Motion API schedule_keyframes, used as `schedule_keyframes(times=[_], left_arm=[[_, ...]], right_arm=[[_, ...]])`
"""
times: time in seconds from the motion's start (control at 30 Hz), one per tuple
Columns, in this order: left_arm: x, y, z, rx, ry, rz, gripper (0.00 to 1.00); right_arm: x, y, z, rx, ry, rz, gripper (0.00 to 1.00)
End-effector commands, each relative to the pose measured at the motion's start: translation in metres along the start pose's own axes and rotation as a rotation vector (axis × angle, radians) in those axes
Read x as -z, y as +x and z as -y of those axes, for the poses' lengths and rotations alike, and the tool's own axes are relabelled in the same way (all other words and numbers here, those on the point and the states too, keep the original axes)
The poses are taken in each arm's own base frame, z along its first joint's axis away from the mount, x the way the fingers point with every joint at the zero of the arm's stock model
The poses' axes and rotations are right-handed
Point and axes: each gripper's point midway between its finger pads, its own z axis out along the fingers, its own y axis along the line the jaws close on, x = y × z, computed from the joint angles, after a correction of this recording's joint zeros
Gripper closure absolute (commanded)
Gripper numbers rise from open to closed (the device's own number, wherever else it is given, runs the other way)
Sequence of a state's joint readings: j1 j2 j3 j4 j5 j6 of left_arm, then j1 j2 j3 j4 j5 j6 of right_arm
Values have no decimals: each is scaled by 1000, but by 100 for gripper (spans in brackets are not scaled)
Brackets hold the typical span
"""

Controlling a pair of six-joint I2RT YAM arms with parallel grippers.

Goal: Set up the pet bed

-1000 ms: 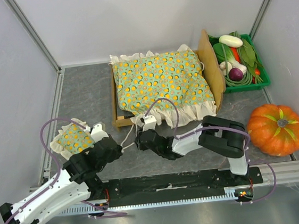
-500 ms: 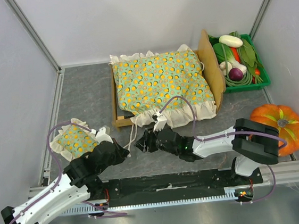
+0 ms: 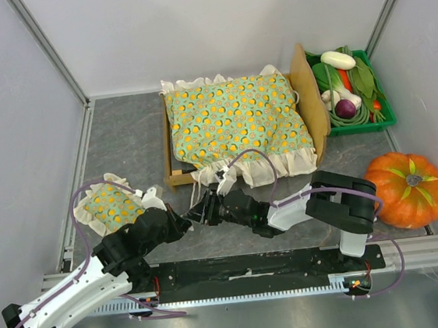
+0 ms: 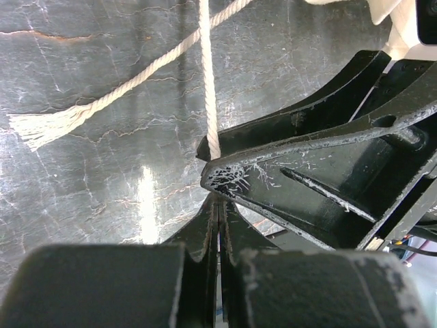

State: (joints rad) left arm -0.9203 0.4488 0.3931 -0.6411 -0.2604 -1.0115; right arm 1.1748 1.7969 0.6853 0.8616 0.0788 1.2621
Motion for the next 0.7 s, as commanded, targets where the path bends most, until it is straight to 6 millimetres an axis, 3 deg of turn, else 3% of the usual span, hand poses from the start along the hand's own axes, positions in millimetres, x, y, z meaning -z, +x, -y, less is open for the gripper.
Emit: schedule_keyframes(times=[0.0, 0.03, 0.23, 0.4, 0.53, 0.67], left_arm=[[2, -14, 7, -14, 21, 54, 98], [2, -14, 7, -14, 19, 54, 98], [2, -17, 6, -12, 10, 68, 98], [6, -23, 8, -24, 6, 84, 98], [11, -25, 6, -49, 1, 87, 95], [14, -26, 4, -47, 2, 96, 98]], right_arm=[[-1, 0, -32, -60, -123, -10, 56], [0, -1, -33, -62, -128, -6, 63], [3, 5, -26, -46, -91, -26, 75], [3, 11, -14, -25, -54, -41, 98], [3, 13, -2, 5, -16, -39, 100], [2, 12, 5, 24, 7, -32, 100]])
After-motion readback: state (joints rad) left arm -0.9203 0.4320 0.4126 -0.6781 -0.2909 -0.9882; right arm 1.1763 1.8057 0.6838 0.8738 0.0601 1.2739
